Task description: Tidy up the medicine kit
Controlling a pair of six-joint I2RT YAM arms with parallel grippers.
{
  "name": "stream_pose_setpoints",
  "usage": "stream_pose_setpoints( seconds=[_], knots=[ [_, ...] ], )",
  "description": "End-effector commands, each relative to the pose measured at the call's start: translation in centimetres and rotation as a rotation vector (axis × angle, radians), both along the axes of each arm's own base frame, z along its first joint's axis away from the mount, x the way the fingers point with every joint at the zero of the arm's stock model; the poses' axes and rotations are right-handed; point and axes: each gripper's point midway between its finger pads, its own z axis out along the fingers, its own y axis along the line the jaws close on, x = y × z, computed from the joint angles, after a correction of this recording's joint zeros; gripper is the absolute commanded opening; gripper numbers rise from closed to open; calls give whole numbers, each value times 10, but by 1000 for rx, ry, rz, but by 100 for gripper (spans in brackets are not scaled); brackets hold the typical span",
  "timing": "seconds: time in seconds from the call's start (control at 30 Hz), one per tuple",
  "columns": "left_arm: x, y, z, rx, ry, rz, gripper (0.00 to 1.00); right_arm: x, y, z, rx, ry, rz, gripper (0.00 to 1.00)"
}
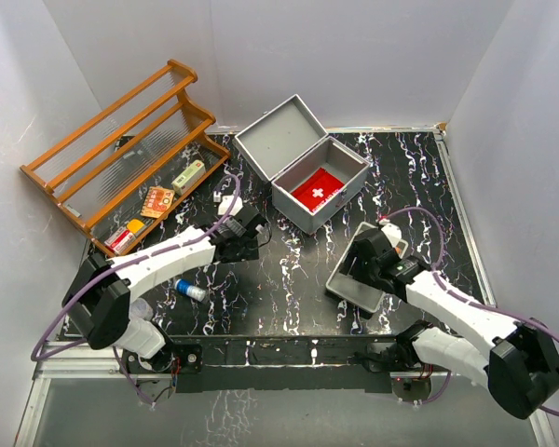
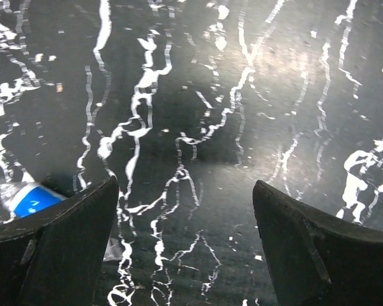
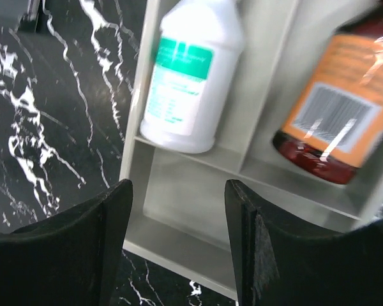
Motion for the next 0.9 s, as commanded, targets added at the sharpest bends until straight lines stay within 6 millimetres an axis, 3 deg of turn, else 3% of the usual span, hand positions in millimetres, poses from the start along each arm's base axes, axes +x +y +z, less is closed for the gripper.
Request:
stream_pose_setpoints(
  seconds=[0.0, 0.47, 0.87],
  knots=[
    [-3, 41, 17, 77, -66, 131, 86, 14, 39, 8, 164, -41, 88, 58],
    [-24, 97, 9, -34, -53, 394, 92, 37, 65, -2, 205, -33, 95, 56],
    [-51, 120, -25, -91, 35, 537, 75, 56, 80, -3, 276, -93, -6, 51]
  ],
)
